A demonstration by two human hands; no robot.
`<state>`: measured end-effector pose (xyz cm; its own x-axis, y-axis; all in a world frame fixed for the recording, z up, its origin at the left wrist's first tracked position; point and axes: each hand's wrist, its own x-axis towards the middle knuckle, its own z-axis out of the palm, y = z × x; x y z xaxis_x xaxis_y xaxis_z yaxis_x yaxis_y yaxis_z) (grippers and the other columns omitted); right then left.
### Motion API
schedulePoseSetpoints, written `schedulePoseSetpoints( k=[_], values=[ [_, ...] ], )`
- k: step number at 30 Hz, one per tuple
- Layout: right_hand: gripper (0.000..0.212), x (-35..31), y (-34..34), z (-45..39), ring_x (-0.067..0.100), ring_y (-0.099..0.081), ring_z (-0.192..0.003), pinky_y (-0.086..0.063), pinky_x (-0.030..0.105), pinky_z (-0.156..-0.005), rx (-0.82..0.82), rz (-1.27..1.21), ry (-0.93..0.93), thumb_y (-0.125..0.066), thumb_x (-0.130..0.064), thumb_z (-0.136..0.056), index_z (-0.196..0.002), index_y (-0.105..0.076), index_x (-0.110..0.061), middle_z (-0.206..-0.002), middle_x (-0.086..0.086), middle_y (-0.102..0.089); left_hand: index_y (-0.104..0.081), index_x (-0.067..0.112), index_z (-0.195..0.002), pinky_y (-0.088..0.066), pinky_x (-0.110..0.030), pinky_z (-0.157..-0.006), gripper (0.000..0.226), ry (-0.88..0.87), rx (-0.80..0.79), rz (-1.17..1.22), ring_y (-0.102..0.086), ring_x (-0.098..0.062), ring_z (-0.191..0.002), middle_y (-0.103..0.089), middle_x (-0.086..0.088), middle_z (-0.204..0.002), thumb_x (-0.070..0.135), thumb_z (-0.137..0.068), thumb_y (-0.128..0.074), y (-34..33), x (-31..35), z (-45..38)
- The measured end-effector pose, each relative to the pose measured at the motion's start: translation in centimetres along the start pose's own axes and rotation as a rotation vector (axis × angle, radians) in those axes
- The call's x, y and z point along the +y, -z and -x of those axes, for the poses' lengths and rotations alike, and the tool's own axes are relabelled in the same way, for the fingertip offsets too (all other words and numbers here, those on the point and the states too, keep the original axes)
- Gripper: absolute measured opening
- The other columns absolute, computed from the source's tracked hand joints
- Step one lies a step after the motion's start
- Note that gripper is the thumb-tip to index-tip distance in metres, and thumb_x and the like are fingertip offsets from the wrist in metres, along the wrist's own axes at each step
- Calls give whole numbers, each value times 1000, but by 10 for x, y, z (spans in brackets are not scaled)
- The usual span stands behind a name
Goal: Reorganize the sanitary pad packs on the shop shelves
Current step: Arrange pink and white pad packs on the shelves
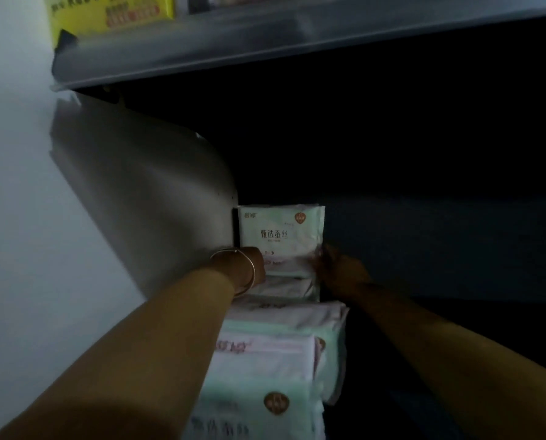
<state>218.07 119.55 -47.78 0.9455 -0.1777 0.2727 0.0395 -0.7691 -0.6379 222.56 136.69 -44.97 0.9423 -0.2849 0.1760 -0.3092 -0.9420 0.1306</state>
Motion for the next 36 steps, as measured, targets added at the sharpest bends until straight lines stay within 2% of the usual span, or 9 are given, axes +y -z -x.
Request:
schedulePoseSetpoints(
  k=[2, 5, 9, 13, 17, 21, 26, 31, 36],
  values=[
    [41, 5, 12, 24, 28, -52, -120, -39, 28, -95, -16, 202, 51, -37, -32, -101, -137, -43, -14, -133, 15, -53, -51, 2, -129, -39, -30, -99, 35, -32, -12, -20, -50, -29, -122, -51, -16, -134, 14, -97, -42, 7, 12, 16],
    [37, 13, 36, 65, 27, -47, -124, -35, 28, -103, 14, 320, 107, -41, -25, -100, -133, -50, -13, -138, 12, -50, -54, 0, -122, -40, -30, -95, 32, -41, -9, -29, -53, -31, -117, -54, -19, -129, 14, -98, -38, 23, 38, 51],
    [42, 18, 71, 129, 28, -47, -124, -40, 32, -104, -88, 417, 84, -42, -24, -99, -140, -42, -17, -141, 10, -46, -54, 5, -125, -40, -31, -96, 37, -110, 59, -50, -51, -31, -118, -54, -15, -130, 27, -99, -39, 34, 77, 117],
    [46, 25, 98, 206, 29, -44, -128, -40, 35, -105, -69, 428, 137, -49, -24, -97, -141, -41, -13, -142, 12, -46, -53, 9, -125, -39, -33, -96, 39, -216, 175, 1, -49, -31, -118, -54, -14, -128, 34, -97, -44, 27, 117, 195],
    [50, 41, 112, 286, 29, -33, -135, -31, 38, -111, -25, 462, 251, -51, -26, -95, -142, -39, -12, -147, 11, -39, -48, 16, -130, -31, -33, -102, 40, -356, 257, 27, -39, -24, -125, -48, -5, -132, 35, -95, -48, 1, 149, 271],
    [51, 67, 124, 370, 27, -25, -139, -27, 43, -111, -20, 495, 421, -52, -22, -94, -142, -40, -12, -151, 10, -33, -47, 20, -127, -28, -36, -100, 38, -415, 259, 68, -38, -22, -122, -46, -1, -129, 34, -92, -51, -36, 174, 343],
    [51, 133, 123, 449, 26, -34, -132, -27, 31, -105, -159, 539, 389, -56, -24, -92, -140, -42, -12, -146, 7, -40, -48, 21, -124, -28, -34, -94, 40, -391, 123, 56, -39, -21, -120, -46, -1, -126, 38, -89, -55, -99, 199, 409],
    [55, 208, 102, 496, 29, -42, -127, -37, 37, -103, -356, 537, 207, -61, -26, -88, -138, -44, -11, -139, 11, -48, -41, 23, -131, -29, -35, -97, 52, -362, -162, 1, -38, -23, -123, -42, -2, -130, 44, -86, -59, -162, 212, 446],
    [55, 245, 73, 522, 27, -46, -123, -41, 36, -101, -487, 535, 125, -62, -32, -88, -137, -45, -13, -137, 11, -49, -36, 25, -135, -29, -39, -100, 63, -318, -351, -18, -36, -24, -125, -40, -2, -134, 48, -83, -61, -211, 208, 468]
  ],
)
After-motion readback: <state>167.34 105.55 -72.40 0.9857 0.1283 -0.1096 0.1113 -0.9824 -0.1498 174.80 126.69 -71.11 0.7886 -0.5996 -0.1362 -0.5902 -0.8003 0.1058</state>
